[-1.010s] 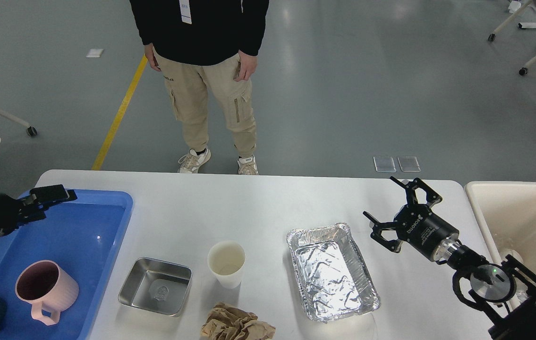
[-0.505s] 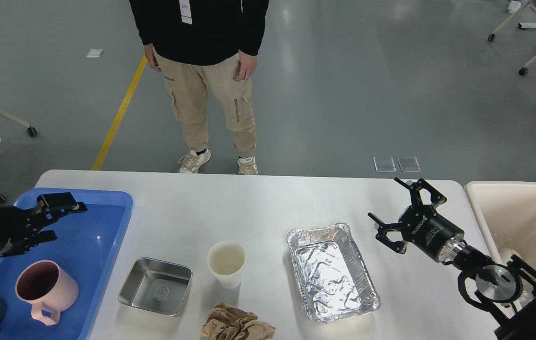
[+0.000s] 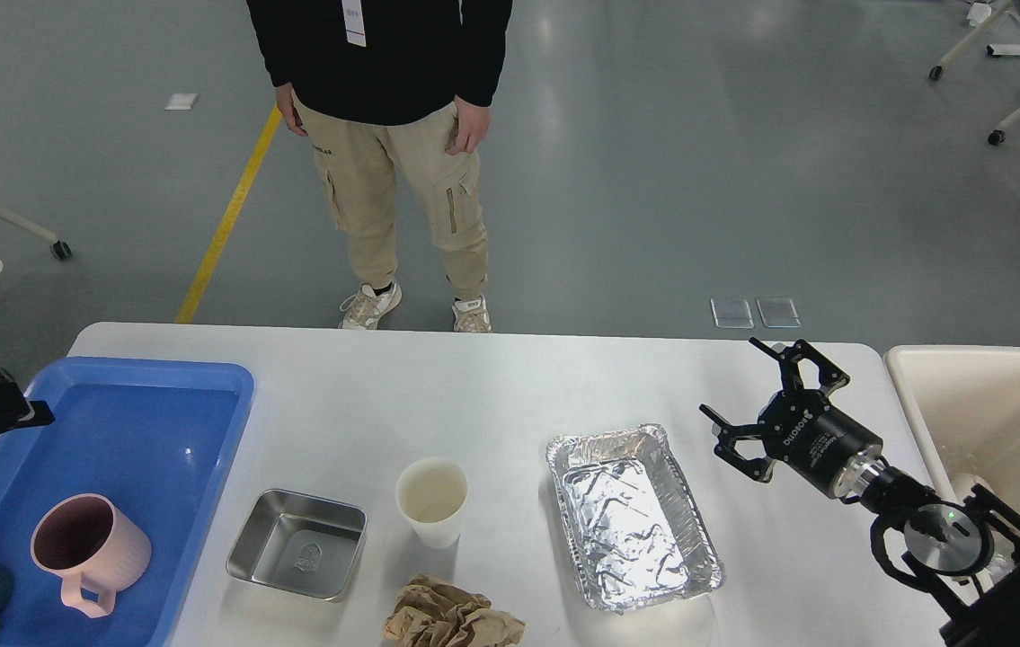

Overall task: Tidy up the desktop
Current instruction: 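Release the mug and lift the left gripper away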

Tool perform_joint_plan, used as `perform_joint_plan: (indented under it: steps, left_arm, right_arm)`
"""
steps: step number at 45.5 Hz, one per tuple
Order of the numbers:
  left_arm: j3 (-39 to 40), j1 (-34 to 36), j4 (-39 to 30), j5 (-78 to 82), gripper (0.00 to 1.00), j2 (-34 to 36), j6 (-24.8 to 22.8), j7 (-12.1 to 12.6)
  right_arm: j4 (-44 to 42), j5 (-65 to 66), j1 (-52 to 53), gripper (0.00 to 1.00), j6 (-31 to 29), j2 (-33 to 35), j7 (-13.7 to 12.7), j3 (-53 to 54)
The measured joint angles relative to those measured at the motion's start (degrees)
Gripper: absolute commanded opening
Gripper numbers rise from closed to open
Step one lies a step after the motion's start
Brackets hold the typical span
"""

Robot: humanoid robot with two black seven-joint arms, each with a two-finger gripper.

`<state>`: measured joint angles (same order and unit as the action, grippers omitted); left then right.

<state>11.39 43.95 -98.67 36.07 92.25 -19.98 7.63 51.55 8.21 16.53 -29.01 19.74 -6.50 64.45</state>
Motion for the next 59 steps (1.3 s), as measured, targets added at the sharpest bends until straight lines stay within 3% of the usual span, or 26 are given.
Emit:
perform_joint_plan:
  steps: [23,40,48,52,59]
  left_arm:
    - [-0.73,-0.6,-1.85,-2.68,0.97,5.23,1.5,-1.0]
    - [0.02,1.2,-0.7,-2.84,0.97,1.05,3.31,-0.98]
    - [-0.53,0.39,3.63,-2.49,0.97,-3.4,4.62,-0.93]
    - [-0.78,-0.92,6.38,-0.09,0.97,-7.11,4.82,-1.61]
    - [-0.8,-1.32,8.74,19.6,0.97,-12.77,4.44,-6.08]
  right_arm:
    - [0.93,0.04,0.02,1.0,0.0,-0.24,-0.09,-0.17]
    - [1.25,0.06,0.02,1.0,0.01,-0.69,-0.07,-0.2]
    - [1.36,0.07,-0.08,1.0,0.0,-0.67,0.0,-0.2]
    - [1.42,0.13,-0.16,1.0,0.0,-0.69,0.0,-0.2]
    - [1.49,0.14,-0.28,1.0,0.01,-0.69,0.0,-0.17]
